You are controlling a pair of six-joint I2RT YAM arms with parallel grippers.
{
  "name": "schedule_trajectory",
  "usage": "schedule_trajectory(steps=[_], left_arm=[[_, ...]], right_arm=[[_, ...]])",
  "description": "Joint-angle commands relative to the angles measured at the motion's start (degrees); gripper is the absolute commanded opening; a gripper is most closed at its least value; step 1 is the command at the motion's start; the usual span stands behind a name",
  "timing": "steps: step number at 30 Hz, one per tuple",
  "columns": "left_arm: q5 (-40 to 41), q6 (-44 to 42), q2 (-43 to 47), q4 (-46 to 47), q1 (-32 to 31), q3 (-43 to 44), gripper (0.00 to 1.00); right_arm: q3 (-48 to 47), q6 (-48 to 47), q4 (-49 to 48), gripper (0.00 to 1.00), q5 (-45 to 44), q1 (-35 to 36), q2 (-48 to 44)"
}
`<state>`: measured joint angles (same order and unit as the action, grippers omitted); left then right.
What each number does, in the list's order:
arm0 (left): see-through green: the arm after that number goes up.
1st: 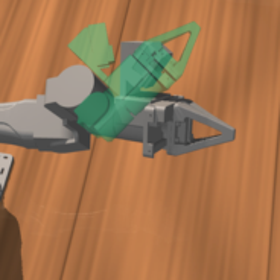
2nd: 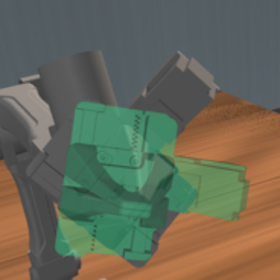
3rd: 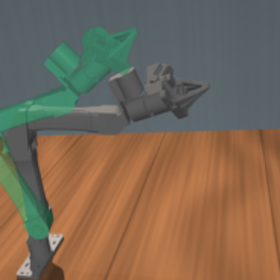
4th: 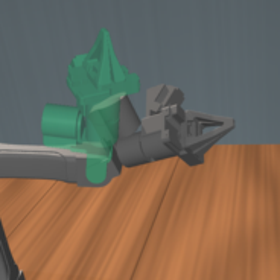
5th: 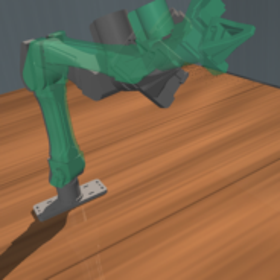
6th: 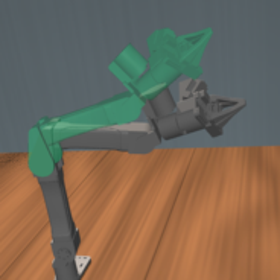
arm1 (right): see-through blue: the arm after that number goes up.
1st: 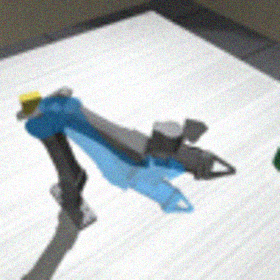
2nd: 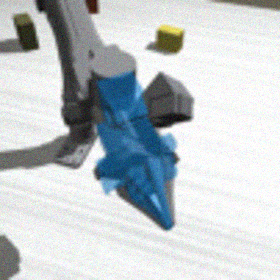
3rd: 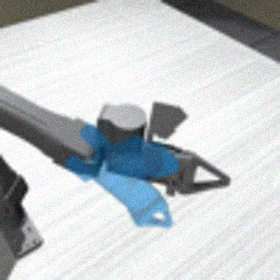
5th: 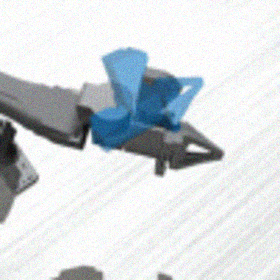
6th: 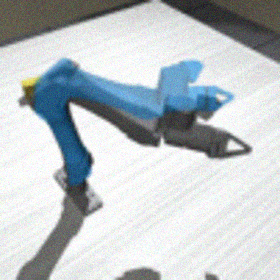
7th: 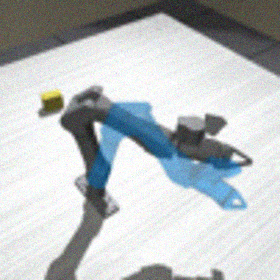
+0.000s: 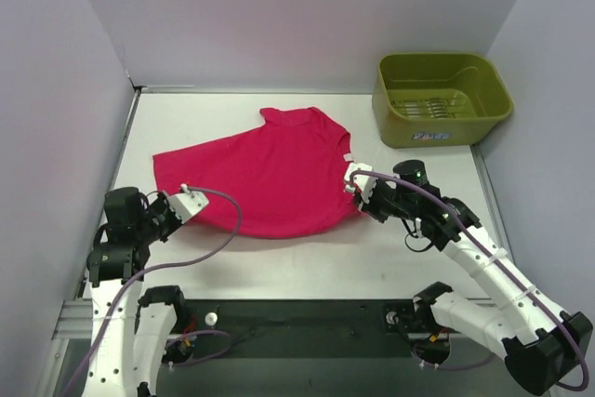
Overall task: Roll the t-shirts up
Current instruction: Flatten out the T-shirt at the center of the board.
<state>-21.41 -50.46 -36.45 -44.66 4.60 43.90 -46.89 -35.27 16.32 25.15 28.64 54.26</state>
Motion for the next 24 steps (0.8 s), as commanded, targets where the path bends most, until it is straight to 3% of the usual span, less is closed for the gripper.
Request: schedule_trajectory(steps=[1, 12, 24], left_arm=[[-1.28, -9.92, 5.58, -14.39, 0.06, -3.73, 0.00], [1.37, -8.43, 6.13, -19.93, 0.23, -5.76, 0.00], [6.20, -19.85, 10.78, -28.01, 0.23, -5.49, 0.00]], right_arm=[[2.50, 4.41, 10.38, 0.00, 2.36, 2.99, -3.98], [4.97, 6.17, 16.29, 0.00, 2.63, 5.90, -5.75], [2.16, 3.19, 15.77, 0.00, -0.54, 5.11, -1.18]])
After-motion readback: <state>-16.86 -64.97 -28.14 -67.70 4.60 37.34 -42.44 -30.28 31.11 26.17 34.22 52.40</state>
